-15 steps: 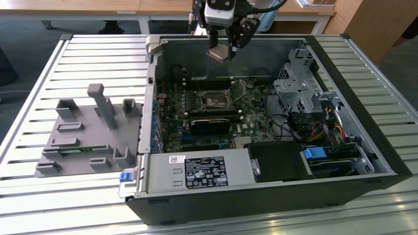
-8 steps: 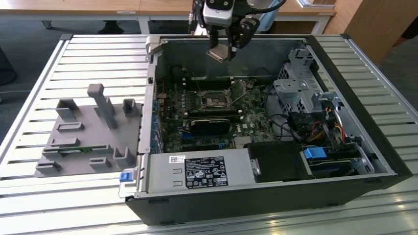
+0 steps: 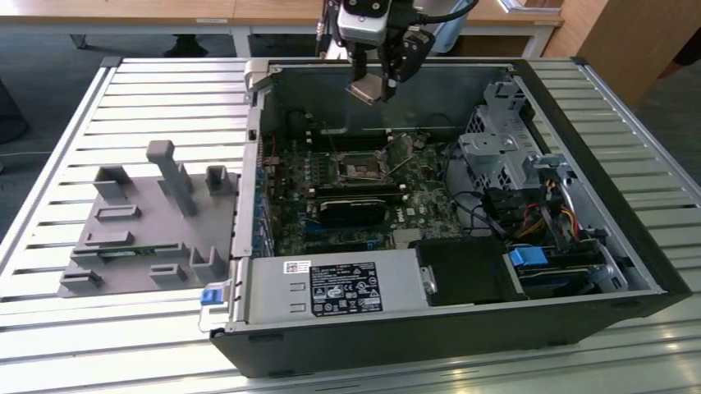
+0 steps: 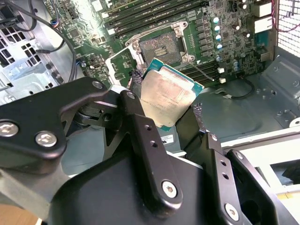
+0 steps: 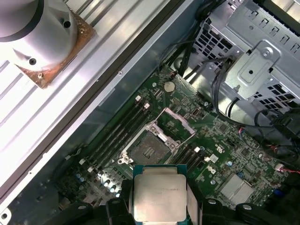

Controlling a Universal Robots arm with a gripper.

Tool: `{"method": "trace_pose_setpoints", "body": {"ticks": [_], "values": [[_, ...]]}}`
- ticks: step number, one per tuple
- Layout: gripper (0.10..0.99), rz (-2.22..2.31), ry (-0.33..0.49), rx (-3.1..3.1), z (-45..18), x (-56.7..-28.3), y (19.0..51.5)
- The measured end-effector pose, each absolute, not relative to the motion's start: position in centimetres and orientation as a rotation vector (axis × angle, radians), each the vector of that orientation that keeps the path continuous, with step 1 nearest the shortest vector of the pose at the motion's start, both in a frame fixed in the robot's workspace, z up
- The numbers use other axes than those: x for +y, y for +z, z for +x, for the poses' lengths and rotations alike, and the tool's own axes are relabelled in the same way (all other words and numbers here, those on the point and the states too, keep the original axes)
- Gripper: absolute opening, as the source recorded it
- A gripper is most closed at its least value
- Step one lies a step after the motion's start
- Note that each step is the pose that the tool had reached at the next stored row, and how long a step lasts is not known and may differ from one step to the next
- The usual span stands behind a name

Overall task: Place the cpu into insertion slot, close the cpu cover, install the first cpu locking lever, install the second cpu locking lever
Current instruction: 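Place the cpu into insertion slot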

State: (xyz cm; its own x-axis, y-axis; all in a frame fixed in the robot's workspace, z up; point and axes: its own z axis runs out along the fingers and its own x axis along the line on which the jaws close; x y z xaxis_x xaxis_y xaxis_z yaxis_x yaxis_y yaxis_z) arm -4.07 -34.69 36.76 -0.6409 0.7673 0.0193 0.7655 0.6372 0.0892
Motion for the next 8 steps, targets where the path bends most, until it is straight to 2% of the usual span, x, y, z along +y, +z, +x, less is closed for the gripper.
{"method": "trace_pose_setpoints", "body": {"ticks": [8], "values": [[0.541,1.361,0.139,2.804,-4.1,-34.69,36.73]]}}
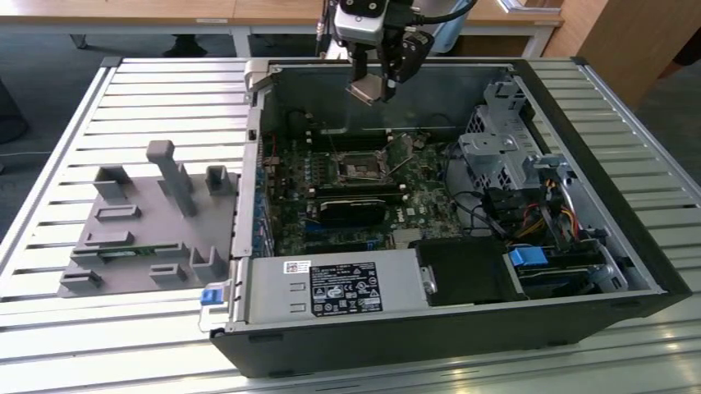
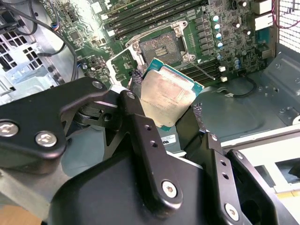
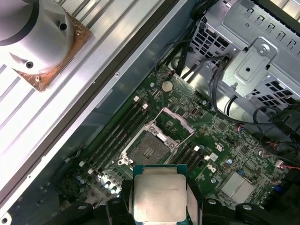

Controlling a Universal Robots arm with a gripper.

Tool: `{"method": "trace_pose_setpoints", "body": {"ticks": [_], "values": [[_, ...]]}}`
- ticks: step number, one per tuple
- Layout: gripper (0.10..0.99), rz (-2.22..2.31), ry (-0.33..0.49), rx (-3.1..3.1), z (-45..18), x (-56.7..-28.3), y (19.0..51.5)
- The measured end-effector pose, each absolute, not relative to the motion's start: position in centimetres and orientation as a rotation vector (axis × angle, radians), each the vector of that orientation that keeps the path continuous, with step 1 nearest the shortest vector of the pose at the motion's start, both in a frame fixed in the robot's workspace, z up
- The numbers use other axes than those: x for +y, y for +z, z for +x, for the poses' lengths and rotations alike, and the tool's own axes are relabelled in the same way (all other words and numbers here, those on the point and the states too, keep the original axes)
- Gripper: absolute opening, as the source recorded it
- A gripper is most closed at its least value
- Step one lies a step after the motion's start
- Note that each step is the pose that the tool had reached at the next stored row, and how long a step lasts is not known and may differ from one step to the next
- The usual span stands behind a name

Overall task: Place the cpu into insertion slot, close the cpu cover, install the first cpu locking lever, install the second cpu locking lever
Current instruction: 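Place the cpu into insertion slot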

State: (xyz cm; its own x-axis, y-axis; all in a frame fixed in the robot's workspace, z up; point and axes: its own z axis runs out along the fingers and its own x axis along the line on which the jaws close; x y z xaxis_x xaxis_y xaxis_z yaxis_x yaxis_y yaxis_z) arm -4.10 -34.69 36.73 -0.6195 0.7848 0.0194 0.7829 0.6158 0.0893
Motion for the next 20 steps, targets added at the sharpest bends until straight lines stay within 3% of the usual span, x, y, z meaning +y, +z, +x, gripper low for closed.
{"method": "trace_pose_setpoints", "body": {"ticks": [20], "values": [[0.541,1.452,0.137,2.755,-4.14,-34.69,36.66]]}}
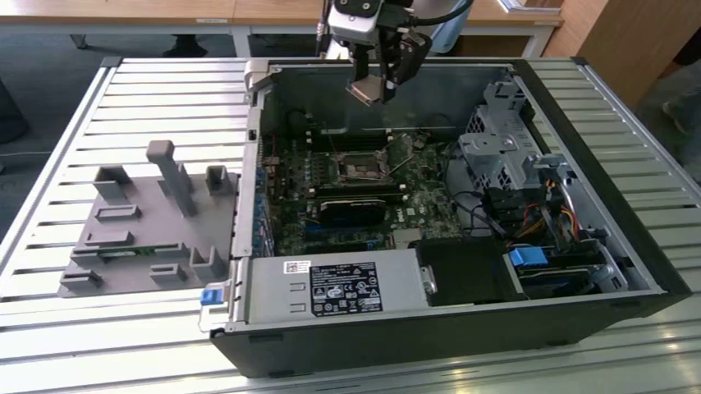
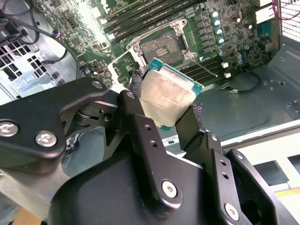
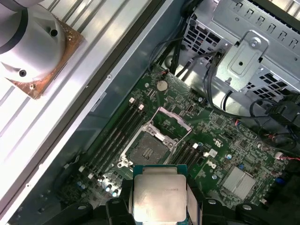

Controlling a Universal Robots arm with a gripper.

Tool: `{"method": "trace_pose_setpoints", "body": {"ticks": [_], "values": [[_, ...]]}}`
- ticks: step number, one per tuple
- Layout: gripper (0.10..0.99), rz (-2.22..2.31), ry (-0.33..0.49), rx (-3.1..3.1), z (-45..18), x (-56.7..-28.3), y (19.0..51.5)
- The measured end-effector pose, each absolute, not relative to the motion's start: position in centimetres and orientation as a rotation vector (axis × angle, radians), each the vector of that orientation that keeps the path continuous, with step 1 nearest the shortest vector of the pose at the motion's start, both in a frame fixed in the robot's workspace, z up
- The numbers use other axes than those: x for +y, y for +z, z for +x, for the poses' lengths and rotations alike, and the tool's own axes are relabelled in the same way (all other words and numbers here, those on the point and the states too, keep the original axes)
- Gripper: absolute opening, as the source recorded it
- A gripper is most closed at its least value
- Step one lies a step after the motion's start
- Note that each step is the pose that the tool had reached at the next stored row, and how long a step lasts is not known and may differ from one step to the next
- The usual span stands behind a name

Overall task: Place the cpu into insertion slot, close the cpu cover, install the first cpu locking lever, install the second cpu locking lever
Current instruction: 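Place the cpu into insertion slot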

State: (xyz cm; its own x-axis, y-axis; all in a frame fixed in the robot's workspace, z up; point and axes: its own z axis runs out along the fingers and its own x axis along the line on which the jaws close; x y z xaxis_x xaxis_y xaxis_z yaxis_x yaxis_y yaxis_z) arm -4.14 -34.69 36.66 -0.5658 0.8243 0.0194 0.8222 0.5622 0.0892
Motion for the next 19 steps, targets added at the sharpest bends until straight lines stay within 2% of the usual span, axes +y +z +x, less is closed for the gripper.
{"method": "trace_pose_setpoints", "body": {"ticks": [19], "values": [[0.541,1.537,0.136,2.705,-4.18,-34.69,36.56]]}}
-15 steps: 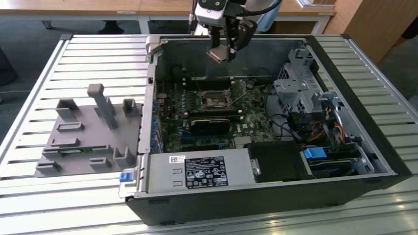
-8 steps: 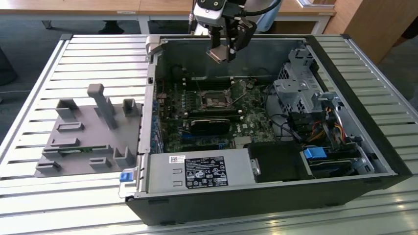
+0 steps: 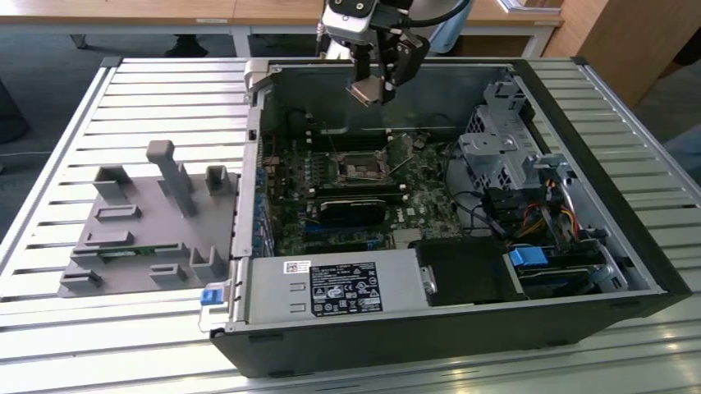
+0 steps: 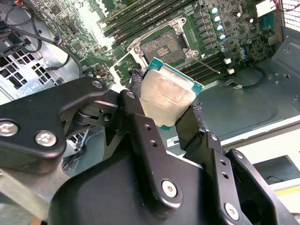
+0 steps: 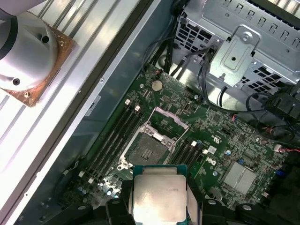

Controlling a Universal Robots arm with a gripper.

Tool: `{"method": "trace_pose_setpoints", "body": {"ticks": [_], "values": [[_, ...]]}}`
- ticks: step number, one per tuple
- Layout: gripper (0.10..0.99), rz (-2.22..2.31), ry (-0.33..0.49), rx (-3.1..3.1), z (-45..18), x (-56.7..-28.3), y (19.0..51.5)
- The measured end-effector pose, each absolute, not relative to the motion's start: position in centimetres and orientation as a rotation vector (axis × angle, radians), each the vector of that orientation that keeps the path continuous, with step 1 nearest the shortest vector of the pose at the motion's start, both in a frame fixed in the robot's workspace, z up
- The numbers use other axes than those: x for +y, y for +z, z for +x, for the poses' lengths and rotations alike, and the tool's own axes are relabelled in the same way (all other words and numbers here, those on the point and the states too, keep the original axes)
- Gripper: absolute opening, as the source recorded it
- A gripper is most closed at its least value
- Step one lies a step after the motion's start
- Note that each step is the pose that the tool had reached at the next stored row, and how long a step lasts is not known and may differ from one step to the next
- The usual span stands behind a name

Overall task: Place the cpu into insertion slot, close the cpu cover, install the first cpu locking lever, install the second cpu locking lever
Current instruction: 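Place the cpu into insertion slot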

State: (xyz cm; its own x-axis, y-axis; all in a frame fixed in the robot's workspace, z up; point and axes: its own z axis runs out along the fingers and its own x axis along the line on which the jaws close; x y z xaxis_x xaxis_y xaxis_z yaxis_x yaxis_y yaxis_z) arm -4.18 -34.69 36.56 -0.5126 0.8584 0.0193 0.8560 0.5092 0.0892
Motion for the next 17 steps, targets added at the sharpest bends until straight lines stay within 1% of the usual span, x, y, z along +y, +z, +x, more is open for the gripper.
{"method": "trace_pose_setpoints", "body": {"ticks": [17], "values": [[0.541,1.609,0.135,2.66,-4.2,-34.69,36.5]]}}
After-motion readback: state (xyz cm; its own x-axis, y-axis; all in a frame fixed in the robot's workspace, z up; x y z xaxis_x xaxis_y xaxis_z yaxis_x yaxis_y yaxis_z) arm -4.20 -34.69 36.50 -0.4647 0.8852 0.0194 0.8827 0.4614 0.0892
